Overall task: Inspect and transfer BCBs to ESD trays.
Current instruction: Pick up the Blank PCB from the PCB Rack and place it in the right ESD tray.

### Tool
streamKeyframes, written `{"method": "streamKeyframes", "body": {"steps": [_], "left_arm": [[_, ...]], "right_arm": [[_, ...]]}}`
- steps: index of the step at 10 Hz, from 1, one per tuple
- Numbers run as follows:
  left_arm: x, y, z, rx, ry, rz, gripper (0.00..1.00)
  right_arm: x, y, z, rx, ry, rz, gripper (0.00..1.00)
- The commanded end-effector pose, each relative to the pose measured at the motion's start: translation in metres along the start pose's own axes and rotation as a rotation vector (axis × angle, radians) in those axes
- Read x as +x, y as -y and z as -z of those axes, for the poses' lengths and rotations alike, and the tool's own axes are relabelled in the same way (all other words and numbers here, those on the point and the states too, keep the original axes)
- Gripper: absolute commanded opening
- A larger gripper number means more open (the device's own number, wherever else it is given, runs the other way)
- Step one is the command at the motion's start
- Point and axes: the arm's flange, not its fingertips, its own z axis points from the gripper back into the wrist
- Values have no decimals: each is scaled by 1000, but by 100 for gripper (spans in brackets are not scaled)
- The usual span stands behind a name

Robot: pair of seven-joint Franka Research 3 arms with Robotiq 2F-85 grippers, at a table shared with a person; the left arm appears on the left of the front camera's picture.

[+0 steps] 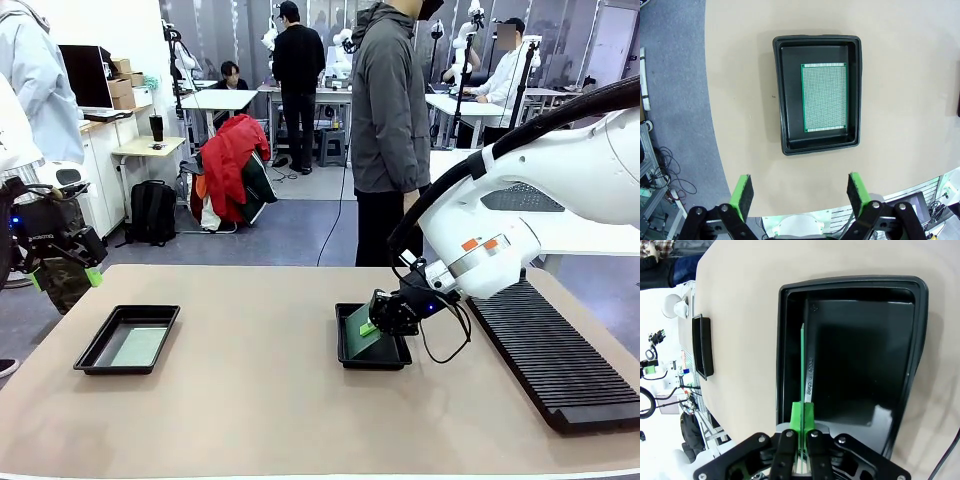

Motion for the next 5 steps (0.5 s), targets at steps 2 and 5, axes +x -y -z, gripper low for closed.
{"method": "streamKeyframes", "body": {"steps": [2, 5], "left_arm": [[0, 0, 1, 2, 9, -3, 100], [0, 0, 1, 2, 9, -3, 100]], "right_arm": [[0, -1, -1, 1, 2, -2, 2], [-2, -7, -2, -44, -24, -8, 22]]}}
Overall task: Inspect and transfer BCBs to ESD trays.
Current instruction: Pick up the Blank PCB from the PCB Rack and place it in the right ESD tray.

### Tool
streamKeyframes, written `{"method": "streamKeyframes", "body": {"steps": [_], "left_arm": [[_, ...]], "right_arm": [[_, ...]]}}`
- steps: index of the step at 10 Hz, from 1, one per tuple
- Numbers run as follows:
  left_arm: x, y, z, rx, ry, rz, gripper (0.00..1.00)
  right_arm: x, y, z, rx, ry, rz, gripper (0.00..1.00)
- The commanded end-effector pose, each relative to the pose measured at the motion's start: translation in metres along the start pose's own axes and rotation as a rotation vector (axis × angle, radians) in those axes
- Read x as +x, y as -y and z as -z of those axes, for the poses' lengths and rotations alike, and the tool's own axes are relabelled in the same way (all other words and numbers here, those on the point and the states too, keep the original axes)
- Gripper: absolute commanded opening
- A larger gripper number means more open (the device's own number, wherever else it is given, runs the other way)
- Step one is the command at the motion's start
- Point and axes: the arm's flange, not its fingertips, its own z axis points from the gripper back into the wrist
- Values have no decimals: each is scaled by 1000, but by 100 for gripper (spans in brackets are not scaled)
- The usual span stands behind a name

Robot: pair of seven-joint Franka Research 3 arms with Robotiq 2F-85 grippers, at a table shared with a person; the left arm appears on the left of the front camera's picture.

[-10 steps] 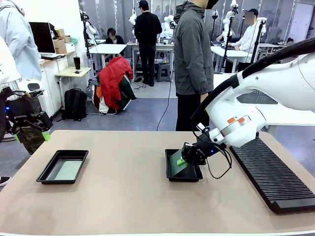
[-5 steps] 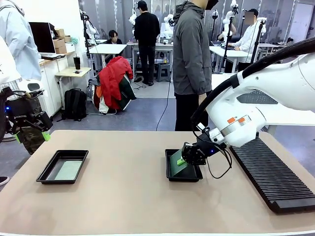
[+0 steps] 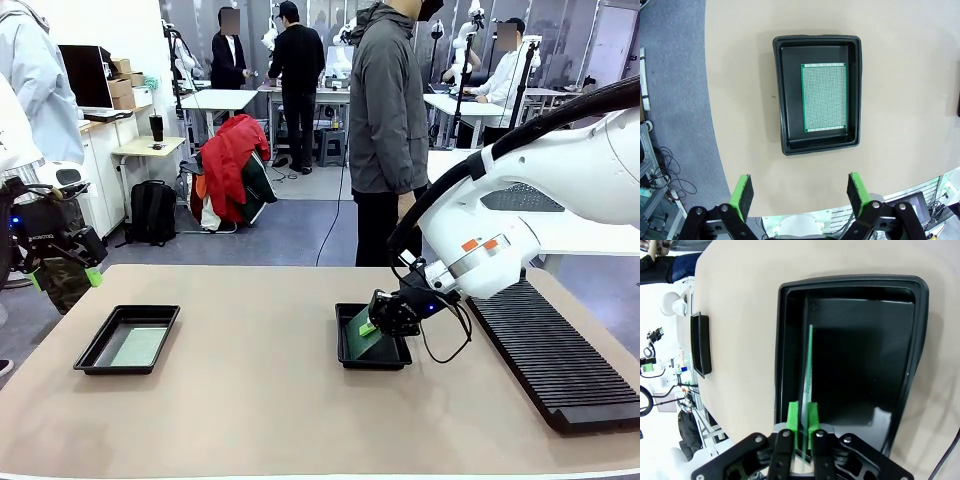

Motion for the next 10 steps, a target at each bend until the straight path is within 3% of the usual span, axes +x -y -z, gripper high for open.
{"method": "streamKeyframes", "body": {"steps": [1, 2, 3, 4, 5, 6, 7, 8, 10], "left_arm": [[0, 0, 1, 2, 9, -3, 100], [0, 0, 1, 2, 9, -3, 100], [0, 0, 1, 2, 9, -3, 100], [0, 0, 1, 2, 9, -3, 100], [0, 0, 1, 2, 9, -3, 100], [0, 0, 1, 2, 9, -3, 100], [0, 0, 1, 2, 9, -3, 100], [0, 0, 1, 2, 9, -3, 100], [0, 0, 1, 2, 9, -3, 100]], "right_arm": [[-4, -10, -5, -60, -14, 4, 36], [-5, -16, -10, -100, -15, -5, 41], [-6, -21, -17, -126, -18, -15, 56], [-5, -28, -23, -166, -22, -18, 61], [-5, -36, -30, -227, -25, -19, 75], [-5, -45, -39, -281, -29, -25, 80], [-5, -57, -51, -353, -37, -39, 95], [-8, -67, -63, -428, -59, -45, 100], [-15, -85, -85, -539, -88, -55, 100]]}}
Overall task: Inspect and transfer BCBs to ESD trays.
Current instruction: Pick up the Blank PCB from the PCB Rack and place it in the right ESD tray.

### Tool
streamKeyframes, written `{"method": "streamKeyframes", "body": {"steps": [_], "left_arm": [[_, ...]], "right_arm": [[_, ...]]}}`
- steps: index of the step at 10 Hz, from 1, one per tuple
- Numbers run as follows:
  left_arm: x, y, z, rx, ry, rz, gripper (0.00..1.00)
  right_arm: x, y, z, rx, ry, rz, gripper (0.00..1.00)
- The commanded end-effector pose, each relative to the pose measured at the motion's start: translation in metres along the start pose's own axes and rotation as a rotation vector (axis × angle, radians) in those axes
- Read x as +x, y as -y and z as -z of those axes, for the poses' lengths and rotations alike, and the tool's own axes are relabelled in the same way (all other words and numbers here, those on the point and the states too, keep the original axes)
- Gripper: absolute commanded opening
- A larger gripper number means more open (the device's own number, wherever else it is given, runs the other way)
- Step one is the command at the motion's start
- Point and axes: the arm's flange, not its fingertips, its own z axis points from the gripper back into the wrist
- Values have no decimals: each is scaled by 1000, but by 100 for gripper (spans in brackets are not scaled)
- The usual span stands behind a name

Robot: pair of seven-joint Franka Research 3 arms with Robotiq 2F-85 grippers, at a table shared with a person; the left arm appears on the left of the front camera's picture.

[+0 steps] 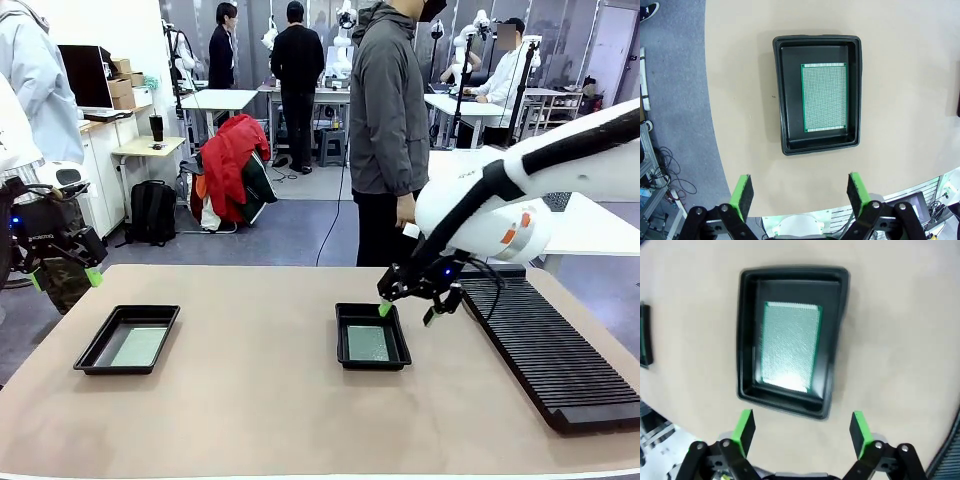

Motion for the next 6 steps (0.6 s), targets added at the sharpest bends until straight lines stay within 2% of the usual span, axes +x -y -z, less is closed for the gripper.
{"method": "streamKeyframes", "body": {"steps": [1, 4, 6], "left_arm": [[0, 0, 1, 2, 9, -3, 100], [0, 0, 1, 2, 9, -3, 100], [0, 0, 1, 2, 9, -3, 100]], "right_arm": [[-6, -9, -29, -77, -41, -3, 100], [-13, -9, -48, -127, -59, 4, 100], [-16, -10, -46, -97, -57, -17, 100]]}}
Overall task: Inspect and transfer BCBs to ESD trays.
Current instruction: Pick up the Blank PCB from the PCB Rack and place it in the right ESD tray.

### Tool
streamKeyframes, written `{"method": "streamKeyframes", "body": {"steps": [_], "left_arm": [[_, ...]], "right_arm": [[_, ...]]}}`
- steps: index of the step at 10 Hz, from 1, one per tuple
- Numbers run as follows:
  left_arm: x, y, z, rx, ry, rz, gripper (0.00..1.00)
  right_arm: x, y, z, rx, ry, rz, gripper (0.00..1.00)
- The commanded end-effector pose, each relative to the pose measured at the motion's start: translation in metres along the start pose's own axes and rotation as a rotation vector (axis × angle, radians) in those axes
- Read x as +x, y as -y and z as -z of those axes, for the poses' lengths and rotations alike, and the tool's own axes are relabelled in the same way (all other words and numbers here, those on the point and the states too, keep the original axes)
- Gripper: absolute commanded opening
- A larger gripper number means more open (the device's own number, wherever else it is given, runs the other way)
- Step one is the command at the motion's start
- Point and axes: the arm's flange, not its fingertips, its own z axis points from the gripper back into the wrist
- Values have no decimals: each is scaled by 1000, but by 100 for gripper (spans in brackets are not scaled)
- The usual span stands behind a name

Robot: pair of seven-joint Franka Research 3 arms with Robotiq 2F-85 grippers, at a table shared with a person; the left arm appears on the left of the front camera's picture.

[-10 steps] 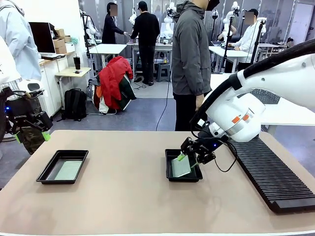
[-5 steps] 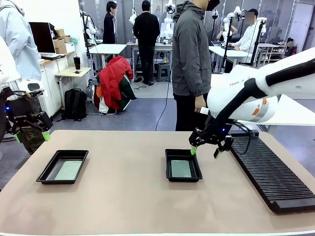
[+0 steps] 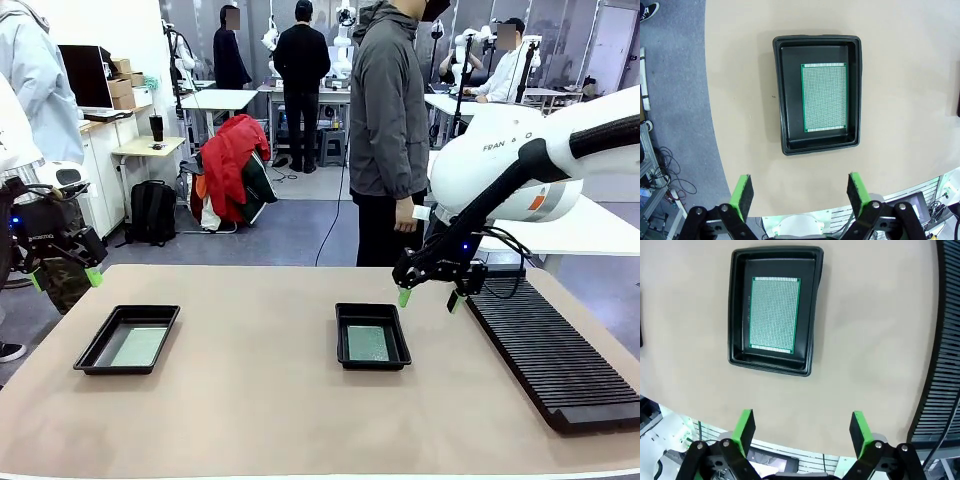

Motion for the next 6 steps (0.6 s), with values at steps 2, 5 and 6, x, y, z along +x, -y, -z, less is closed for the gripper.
{"method": "streamKeyframes", "body": {"steps": [2, 5, 6], "left_arm": [[0, 0, 1, 2, 9, -3, 100], [0, 0, 1, 2, 9, -3, 100], [0, 0, 1, 2, 9, -3, 100]], "right_arm": [[0, 0, 3, -1, -1, 0, 100], [0, 0, 3, -1, -1, 0, 100], [0, 0, 3, -1, -1, 0, 100]]}}
